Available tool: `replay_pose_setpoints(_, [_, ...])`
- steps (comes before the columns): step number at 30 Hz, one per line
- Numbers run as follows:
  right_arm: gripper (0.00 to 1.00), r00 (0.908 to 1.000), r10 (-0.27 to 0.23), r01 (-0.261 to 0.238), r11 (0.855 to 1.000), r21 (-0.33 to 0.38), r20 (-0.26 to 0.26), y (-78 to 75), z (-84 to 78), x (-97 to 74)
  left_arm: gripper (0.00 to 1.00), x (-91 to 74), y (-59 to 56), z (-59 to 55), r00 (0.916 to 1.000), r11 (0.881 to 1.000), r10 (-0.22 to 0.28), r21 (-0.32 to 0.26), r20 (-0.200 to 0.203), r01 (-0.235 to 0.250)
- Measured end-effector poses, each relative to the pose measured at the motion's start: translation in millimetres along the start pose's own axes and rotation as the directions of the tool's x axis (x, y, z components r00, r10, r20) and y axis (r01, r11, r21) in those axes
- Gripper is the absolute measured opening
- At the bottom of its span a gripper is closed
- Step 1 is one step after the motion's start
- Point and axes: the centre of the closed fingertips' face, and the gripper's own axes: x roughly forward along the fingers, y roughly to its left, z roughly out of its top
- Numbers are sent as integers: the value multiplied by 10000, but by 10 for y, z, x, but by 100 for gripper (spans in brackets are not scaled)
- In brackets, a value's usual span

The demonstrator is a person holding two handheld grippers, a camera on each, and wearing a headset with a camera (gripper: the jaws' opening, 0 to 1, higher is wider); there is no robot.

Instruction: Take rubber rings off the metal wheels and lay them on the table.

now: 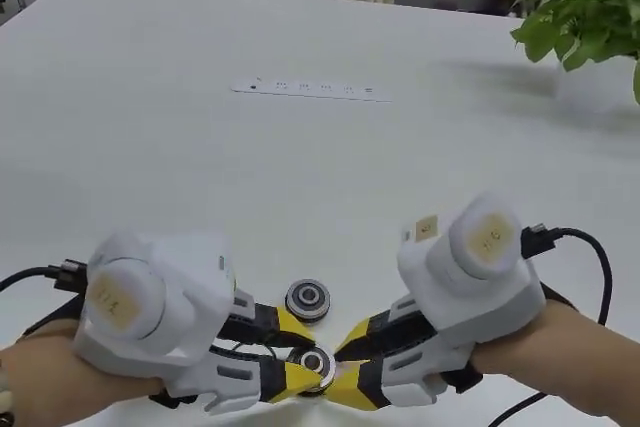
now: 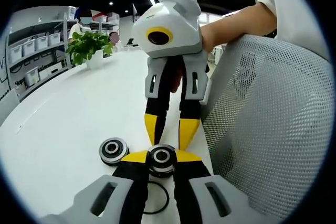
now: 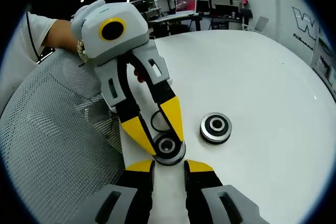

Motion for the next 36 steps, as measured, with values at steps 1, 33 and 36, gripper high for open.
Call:
replay_pose_setpoints(1, [20,10000,-54,54,10000,-58,31,-13,8,-1,11,-1,5,-1,10000,10000,26,-21,5,-26])
replay_pose_setpoints(33, [21,9999,-14,28,9964,-842,171,-11,22,34,8,10,12,-5,9989,9999,142,5,437,-142])
replay_pose_setpoints(36, [18,9999,15,-5,9964,-844,123,-14,2,7,8,9,12,-5,9990,9999,143,16,428,-144])
